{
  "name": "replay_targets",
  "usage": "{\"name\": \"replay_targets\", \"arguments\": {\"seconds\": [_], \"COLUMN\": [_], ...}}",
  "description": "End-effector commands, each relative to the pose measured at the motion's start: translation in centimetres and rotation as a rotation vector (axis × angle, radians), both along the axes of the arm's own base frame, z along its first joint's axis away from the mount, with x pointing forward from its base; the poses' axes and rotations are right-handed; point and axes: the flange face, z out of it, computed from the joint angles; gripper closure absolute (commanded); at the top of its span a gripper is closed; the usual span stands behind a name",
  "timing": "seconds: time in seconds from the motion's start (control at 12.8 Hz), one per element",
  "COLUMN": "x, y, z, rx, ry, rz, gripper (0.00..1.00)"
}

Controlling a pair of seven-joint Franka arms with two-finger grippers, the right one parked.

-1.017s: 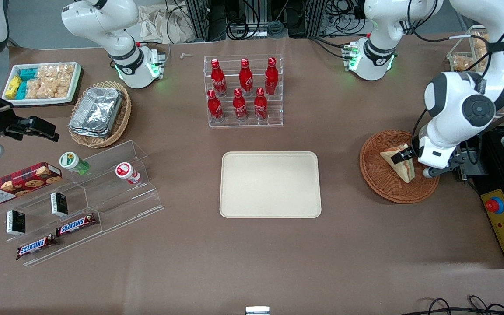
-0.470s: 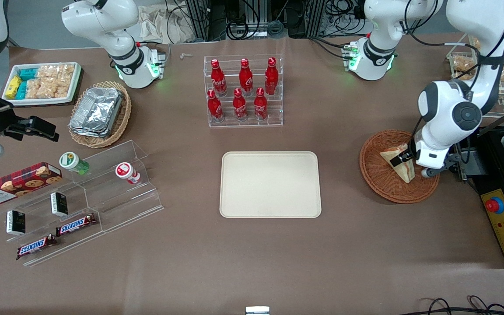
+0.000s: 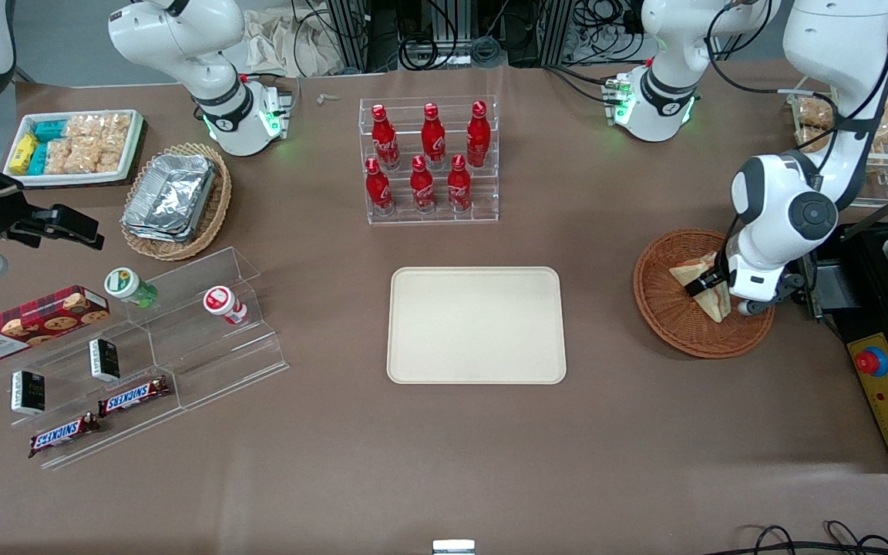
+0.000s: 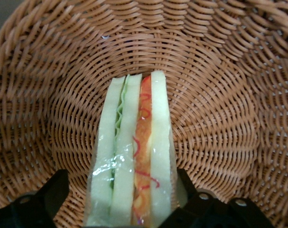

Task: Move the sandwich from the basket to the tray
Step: 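Lower the left gripper and close it on the sandwich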

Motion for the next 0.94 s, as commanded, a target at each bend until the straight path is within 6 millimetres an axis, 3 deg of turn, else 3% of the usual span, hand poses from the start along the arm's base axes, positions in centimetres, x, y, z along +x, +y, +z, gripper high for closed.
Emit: {"name": "replay_targets", "arguments": {"seconds": [0.0,0.08,0.16,0.55,0.7,0.86], "x": [0.1,0.2,0.4,1.6,2.3,4.4], "y": [0.0,0.1,0.1,-0.4,-0.5,-0.6], "z": [-0.3,0.1,0.4,4.7,7.9,13.5], "rx": [0.011,0.013,0.015,0.020,0.027,0.041], "ry": [-0.031,-0.041,-0.050,-0.120,-0.113,-0.045], "rz": [0.009,0.038,0.087,0.125,0.118,0.095], "gripper": [0.26,0.68,1.00,1.00,1.00,1.00]}}
